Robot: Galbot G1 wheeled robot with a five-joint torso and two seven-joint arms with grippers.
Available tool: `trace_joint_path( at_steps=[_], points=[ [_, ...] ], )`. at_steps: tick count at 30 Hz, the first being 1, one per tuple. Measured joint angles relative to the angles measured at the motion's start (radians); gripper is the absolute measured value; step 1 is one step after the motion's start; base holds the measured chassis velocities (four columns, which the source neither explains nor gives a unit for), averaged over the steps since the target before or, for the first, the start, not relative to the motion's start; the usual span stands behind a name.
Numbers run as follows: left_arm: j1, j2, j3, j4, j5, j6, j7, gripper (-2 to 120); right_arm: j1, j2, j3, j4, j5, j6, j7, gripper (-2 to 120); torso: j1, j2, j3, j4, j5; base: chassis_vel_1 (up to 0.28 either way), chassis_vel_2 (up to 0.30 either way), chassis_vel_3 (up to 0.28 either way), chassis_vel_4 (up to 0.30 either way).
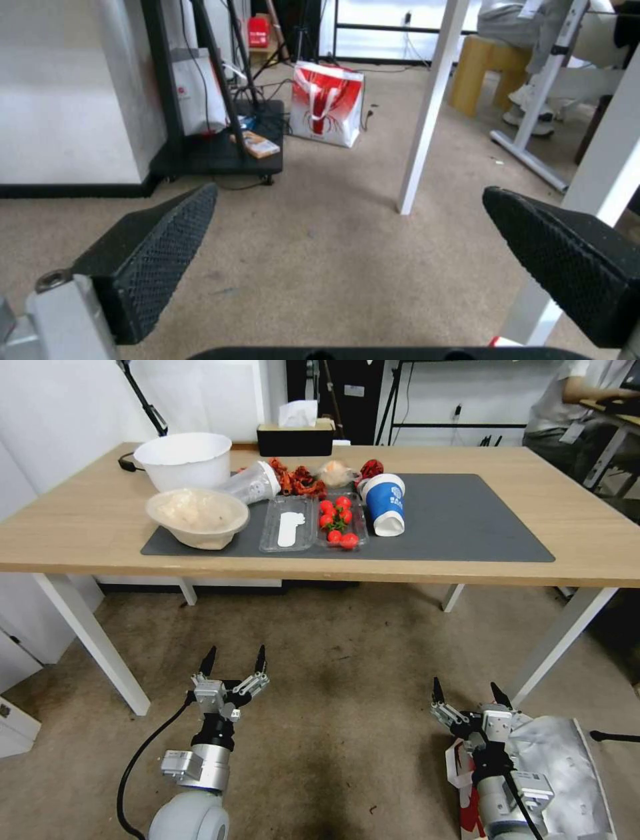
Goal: Pick up the food delivery bag from the floor and place it on the table.
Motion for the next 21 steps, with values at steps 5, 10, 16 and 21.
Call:
trace_joint_path(
  at_steps=[5,10,16,21],
  points=[
    [0.000,0.000,0.000,0.000,-0.002,-0.007,0.003,100,-0.001,0.000,0.000,0.001,-0.002,0.004,0.000,100,-0.006,-0.017,-0.012,0.0000,0.0000,0.000,0.000,0.000,0.000],
    [-0.002,0.002,0.001,0.001,-0.009,-0.012,0.005,100,-0.001,0.000,-0.001,0.003,-0.004,0.005,-0.001,100,-0.015,-0.044,-0.029,0.0000,0.0000,0.000,0.000,0.000,0.000],
    [-0.004,0.007,0.000,0.001,-0.015,-0.017,0.008,100,-0.001,0.000,-0.001,0.005,-0.005,0.005,-0.001,100,-0.022,-0.065,-0.044,0.0000,0.0000,0.000,0.000,0.000,0.000],
    [-0.005,0.008,0.000,0.003,-0.017,-0.021,0.010,100,-0.002,0.000,-0.001,0.005,-0.007,0.007,-0.001,100,-0.027,-0.080,-0.054,0.0000,0.0000,0.000,0.000,0.000,0.000]
  ],
)
